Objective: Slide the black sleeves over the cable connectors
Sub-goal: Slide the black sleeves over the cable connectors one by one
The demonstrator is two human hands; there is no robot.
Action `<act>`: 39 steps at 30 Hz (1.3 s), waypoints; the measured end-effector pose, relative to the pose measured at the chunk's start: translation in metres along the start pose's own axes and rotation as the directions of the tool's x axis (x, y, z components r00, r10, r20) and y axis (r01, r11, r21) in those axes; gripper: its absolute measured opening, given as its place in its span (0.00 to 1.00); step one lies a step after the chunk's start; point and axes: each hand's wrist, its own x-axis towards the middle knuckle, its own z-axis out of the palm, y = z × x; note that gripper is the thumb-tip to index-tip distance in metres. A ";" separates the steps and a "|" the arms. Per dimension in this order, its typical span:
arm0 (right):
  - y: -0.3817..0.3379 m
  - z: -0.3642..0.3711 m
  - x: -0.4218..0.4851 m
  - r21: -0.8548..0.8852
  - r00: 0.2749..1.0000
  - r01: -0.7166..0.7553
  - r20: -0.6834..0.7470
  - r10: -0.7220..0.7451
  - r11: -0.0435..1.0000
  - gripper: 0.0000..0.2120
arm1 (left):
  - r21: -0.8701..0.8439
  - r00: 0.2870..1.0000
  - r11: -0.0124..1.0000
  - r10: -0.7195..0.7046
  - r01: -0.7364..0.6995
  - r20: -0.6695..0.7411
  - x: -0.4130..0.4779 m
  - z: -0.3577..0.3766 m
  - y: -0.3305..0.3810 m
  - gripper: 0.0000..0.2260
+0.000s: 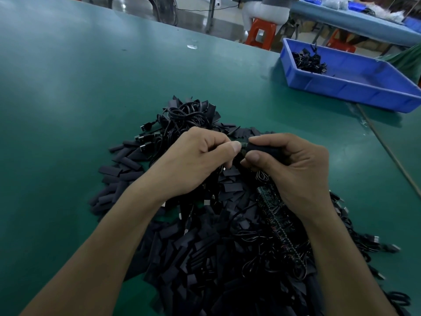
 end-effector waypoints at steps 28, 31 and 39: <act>0.002 0.008 -0.001 -0.030 0.998 -0.047 0.028 0.048 0.998 0.10 | 0.085 0.996 0.996 0.021 -0.028 0.082 0.001 -0.001 -0.009 0.14; 0.003 0.007 -0.001 -0.041 0.998 -0.044 -0.037 0.042 0.998 0.14 | 0.058 0.998 0.998 0.017 -0.021 0.059 0.002 0.000 -0.008 0.15; 0.003 0.012 -0.002 0.081 0.941 -0.081 -0.322 0.103 0.993 0.08 | 0.046 0.999 0.999 -0.022 0.023 -0.027 0.001 0.006 -0.004 0.17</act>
